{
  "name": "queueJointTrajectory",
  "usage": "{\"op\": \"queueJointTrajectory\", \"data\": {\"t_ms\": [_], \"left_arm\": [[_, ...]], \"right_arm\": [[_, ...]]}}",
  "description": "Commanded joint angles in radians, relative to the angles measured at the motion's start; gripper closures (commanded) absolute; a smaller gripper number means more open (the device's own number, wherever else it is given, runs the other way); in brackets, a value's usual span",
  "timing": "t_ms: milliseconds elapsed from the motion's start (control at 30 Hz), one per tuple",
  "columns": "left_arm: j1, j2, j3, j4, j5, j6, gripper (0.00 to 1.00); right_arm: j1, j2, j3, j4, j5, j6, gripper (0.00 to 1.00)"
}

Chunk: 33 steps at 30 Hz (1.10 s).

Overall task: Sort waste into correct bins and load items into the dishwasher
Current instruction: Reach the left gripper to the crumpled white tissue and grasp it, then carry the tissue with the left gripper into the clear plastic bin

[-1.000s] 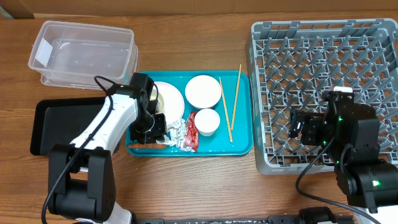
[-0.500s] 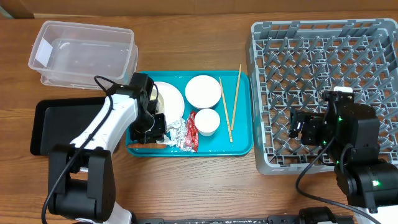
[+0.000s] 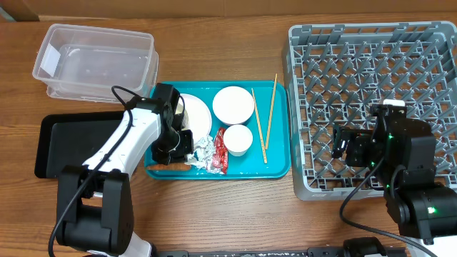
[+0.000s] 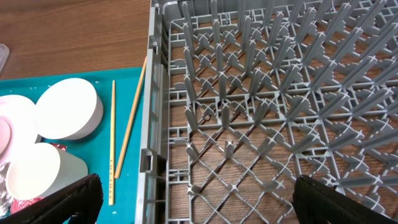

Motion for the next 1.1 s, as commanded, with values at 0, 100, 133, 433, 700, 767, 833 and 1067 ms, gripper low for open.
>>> {"op": "queueJointTrajectory", "data": {"t_ms": [0, 100, 133, 433, 700, 767, 833, 1067], "left_arm": [[-0.006, 0.0, 0.035, -0.039, 0.006, 0.001, 0.96], [-0.006, -0.029, 0.135, -0.148, -0.045, 0.001, 0.96], [-0.006, -0.04, 0.169, -0.177, -0.069, 0.001, 0.96], [0.014, -0.127, 0.399, -0.216, -0.243, 0.0, 0.96], [0.11, -0.117, 0.435, 0.089, -0.386, 0.001, 0.96], [0.14, -0.105, 0.435, 0.168, -0.386, 0.001, 0.96], [0.171, -0.085, 0.435, 0.239, -0.386, 0.001, 0.96], [0.268, 0.053, 0.435, 0.403, -0.386, 0.0, 0.96]], "right_arm": [[-0.003, -0.005, 0.031, 0.001, 0.021, 0.004, 0.0], [-0.003, -0.005, 0.031, 0.001, 0.051, 0.004, 0.0], [-0.003, -0.005, 0.031, 0.001, 0.051, 0.004, 0.0], [-0.003, -0.005, 0.031, 0.002, 0.052, 0.004, 0.0], [-0.003, -0.005, 0.031, 0.002, 0.052, 0.004, 0.0], [-0.003, -0.005, 0.031, 0.001, 0.052, 0.004, 0.0], [-0.003, -0.005, 0.031, 0.001, 0.052, 0.004, 0.0], [-0.003, -0.005, 0.031, 0.001, 0.051, 0.004, 0.0]]}}
